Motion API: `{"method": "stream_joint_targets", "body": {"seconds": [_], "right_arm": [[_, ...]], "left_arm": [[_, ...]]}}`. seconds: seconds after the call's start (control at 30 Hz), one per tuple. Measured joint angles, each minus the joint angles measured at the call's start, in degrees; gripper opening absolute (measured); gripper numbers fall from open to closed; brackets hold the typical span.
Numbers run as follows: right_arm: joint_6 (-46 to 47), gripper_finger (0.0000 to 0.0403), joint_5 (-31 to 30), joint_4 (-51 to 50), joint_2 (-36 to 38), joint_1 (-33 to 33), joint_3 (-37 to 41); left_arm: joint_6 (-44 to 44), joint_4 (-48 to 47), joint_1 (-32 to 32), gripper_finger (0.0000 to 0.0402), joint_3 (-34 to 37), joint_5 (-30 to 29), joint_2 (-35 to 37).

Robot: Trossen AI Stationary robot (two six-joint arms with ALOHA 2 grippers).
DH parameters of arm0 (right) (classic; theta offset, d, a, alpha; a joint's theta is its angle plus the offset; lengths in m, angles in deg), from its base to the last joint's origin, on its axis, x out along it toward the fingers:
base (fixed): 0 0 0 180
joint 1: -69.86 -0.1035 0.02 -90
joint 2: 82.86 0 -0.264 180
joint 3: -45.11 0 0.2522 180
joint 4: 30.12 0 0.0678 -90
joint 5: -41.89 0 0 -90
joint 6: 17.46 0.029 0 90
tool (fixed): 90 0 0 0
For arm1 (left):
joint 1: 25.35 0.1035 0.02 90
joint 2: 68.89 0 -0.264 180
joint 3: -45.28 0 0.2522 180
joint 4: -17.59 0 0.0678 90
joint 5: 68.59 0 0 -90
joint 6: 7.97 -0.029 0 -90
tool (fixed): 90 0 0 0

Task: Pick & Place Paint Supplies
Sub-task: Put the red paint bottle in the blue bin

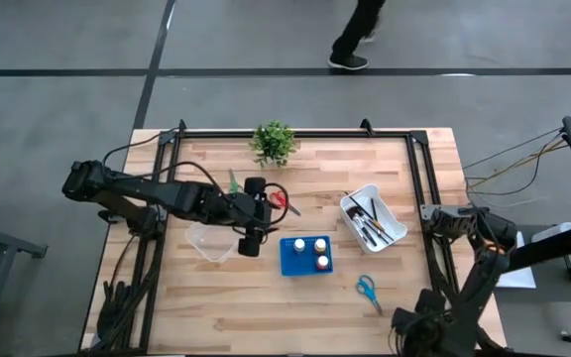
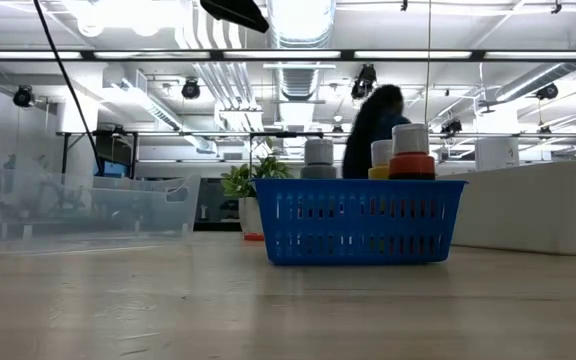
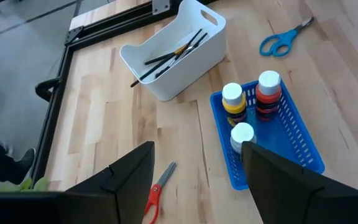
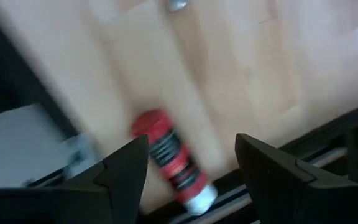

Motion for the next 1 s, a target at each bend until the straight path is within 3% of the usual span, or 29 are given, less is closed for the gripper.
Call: {"method": "stream_joint_targets", "body": {"seconds": [0.13, 0.4, 1.0], "right_arm": [[-0.39, 0.0238, 0.02, 0.33, 0.75, -1.62, -1.76], [-4.08, 0.0238, -0.02, 1.63, -0.68, -5.93, 1.94], [-4.1, 0.0238, -2.89, 18.66, -0.35, -6.42, 12.5]], "left_arm": [[0.2, -0.01, -0.6, 0.0247, 0.0, 0.01, 0.0], [0.17, -0.02, -0.96, 0.0247, 0.04, 0.0, -0.02], [0.17, -0.07, -0.96, 0.0247, 0.04, 0.04, -0.04]]}}
